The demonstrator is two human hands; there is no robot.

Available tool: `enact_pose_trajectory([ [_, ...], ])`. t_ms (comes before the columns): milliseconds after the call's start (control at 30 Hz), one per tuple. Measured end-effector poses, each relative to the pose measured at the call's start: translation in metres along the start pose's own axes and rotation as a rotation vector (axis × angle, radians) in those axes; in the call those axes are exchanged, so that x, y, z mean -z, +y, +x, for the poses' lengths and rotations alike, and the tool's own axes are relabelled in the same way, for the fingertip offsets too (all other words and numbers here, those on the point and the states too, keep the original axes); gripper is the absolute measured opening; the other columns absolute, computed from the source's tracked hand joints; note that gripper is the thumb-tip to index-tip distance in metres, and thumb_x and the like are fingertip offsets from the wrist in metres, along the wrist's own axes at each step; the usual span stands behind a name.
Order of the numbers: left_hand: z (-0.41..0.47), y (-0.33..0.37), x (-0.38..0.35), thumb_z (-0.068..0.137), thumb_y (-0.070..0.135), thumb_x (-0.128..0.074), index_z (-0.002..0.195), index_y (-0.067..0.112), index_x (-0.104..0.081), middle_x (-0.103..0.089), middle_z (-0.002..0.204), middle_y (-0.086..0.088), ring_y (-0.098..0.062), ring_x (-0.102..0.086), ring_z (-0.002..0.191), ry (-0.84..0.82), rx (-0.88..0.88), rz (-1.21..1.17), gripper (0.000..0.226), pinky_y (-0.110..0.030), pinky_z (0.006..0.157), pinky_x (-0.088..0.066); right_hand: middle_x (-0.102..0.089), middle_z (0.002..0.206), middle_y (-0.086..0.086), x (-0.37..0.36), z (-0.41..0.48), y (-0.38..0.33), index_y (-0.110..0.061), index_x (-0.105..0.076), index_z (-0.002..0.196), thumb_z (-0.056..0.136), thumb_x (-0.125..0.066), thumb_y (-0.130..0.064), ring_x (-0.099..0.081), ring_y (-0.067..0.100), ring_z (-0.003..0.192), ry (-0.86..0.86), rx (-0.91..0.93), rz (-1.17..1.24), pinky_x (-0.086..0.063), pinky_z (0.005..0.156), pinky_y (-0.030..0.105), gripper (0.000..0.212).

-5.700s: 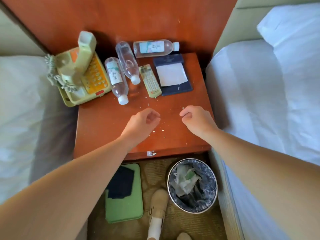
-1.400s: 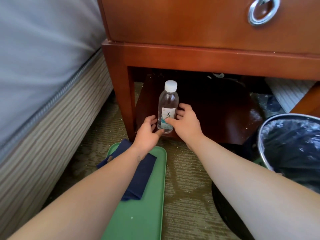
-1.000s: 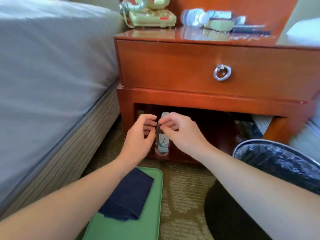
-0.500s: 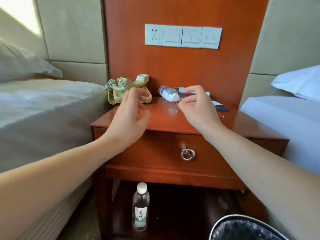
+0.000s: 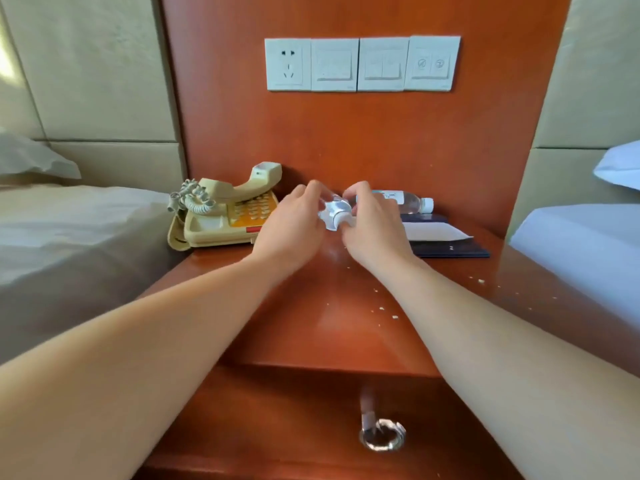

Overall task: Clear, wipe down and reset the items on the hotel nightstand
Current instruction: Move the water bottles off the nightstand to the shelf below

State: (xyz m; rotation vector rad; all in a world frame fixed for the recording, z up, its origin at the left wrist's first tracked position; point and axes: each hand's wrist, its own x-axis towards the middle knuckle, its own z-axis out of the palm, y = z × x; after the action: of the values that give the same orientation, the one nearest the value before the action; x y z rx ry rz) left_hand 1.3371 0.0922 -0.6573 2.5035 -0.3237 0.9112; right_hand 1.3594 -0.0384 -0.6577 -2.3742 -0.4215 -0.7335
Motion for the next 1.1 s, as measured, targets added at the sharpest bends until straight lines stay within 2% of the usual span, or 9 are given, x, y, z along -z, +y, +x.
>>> enact_pose_trajectory([
  [67, 0.010, -0.003, -0.010, 0.082, -0.002, -0.044, 0.113, 0.014, -0.053, -0.058, 0.110, -0.007, -0.028, -0.057, 0.103, 0.106, -0.017, 0.010, 0.036, -0.048, 0.080, -0.049, -0.055, 0.118, 0.008, -0.009, 0.010, 0.007, -0.019, -0.044, 0.121, 0.088, -0.059, -0.018, -0.042, 0.032, 0.118, -0.045, 0.069, -0.232, -0.041, 0.091, 0.042, 0.036],
  [200, 0.024, -0.013, -0.013, 0.081, 0.002, -0.042, 0.108, 0.014, -0.058, -0.060, 0.102, -0.004, -0.026, -0.057, 0.092, 0.238, -0.097, 0.008, 0.033, -0.048, 0.070, -0.050, -0.057, 0.124, 0.011, -0.023, 0.030, 0.013, -0.021, -0.035, 0.132, 0.088, -0.061, -0.049, -0.041, 0.034, 0.123, -0.120, 0.090, -0.468, -0.033, 0.095, 0.041, 0.058],
  [333, 0.028, -0.019, -0.004, 0.078, 0.014, -0.033, 0.111, 0.015, -0.058, -0.060, 0.105, -0.003, -0.023, -0.055, 0.097, 0.282, -0.056, 0.010, 0.041, -0.046, 0.072, -0.051, -0.063, 0.115, 0.009, -0.029, 0.042, 0.009, -0.025, -0.034, 0.132, 0.091, -0.058, -0.033, -0.052, 0.031, 0.116, -0.076, 0.137, -0.579, -0.030, 0.095, 0.043, 0.048],
  [467, 0.025, -0.030, -0.005, 0.080, 0.010, -0.038, 0.120, 0.014, -0.055, -0.059, 0.113, -0.005, -0.026, -0.054, 0.106, 0.219, 0.007, 0.042, 0.045, -0.049, 0.077, -0.051, -0.057, 0.080, 0.004, -0.019, 0.043, 0.005, -0.025, -0.043, 0.109, 0.088, -0.056, -0.023, -0.058, 0.031, 0.090, 0.055, 0.202, -0.461, -0.025, 0.075, 0.038, 0.024],
  [600, 0.027, -0.032, -0.004, 0.083, 0.014, -0.054, 0.144, 0.018, -0.038, -0.050, 0.136, -0.006, -0.028, -0.044, 0.126, 0.041, 0.036, 0.141, 0.063, -0.042, 0.096, -0.043, -0.054, 0.080, 0.005, 0.010, 0.045, -0.009, -0.022, -0.048, 0.107, 0.090, -0.053, -0.028, -0.046, 0.033, 0.076, 0.219, 0.172, -0.250, -0.030, 0.067, 0.034, 0.018],
  [767, 0.020, -0.029, 0.002, 0.078, 0.055, -0.072, 0.155, 0.020, -0.009, -0.034, 0.154, -0.003, -0.026, -0.029, 0.142, -0.044, -0.024, 0.185, 0.105, -0.041, 0.111, -0.030, -0.065, 0.091, 0.003, 0.042, 0.024, -0.019, -0.019, -0.052, 0.107, 0.094, -0.050, -0.033, -0.056, 0.028, 0.084, 0.329, 0.170, -0.027, -0.041, 0.068, 0.034, 0.019],
  [900, 0.004, -0.012, 0.017, 0.073, 0.057, -0.074, 0.135, 0.024, -0.036, -0.060, 0.123, -0.001, -0.025, -0.056, 0.114, 0.032, -0.063, 0.014, 0.080, -0.042, 0.090, -0.049, -0.062, 0.090, -0.001, 0.081, -0.005, -0.034, -0.015, -0.056, 0.104, 0.095, -0.049, -0.037, -0.056, 0.021, 0.086, 0.418, 0.208, 0.079, -0.042, 0.073, 0.032, 0.026],
  [967, -0.011, -0.002, 0.025, 0.070, 0.058, -0.073, 0.115, 0.028, -0.036, -0.066, 0.102, 0.005, -0.019, -0.065, 0.094, 0.073, -0.080, -0.162, 0.066, -0.042, 0.077, -0.054, -0.061, 0.089, -0.001, 0.104, -0.014, -0.046, -0.014, -0.059, 0.104, 0.094, -0.049, -0.038, -0.052, 0.018, 0.083, 0.436, 0.226, 0.049, -0.030, 0.067, 0.026, 0.029],
  [1100, -0.045, 0.018, 0.037, 0.069, 0.051, -0.080, 0.110, 0.022, -0.037, -0.068, 0.087, 0.009, -0.002, -0.067, 0.077, 0.093, -0.082, -0.453, 0.066, -0.033, 0.074, -0.057, -0.055, 0.084, -0.007, 0.139, -0.030, -0.073, -0.020, -0.061, 0.094, 0.088, -0.052, -0.040, -0.049, 0.014, 0.080, 0.441, 0.192, 0.027, -0.027, 0.061, 0.026, 0.023],
])
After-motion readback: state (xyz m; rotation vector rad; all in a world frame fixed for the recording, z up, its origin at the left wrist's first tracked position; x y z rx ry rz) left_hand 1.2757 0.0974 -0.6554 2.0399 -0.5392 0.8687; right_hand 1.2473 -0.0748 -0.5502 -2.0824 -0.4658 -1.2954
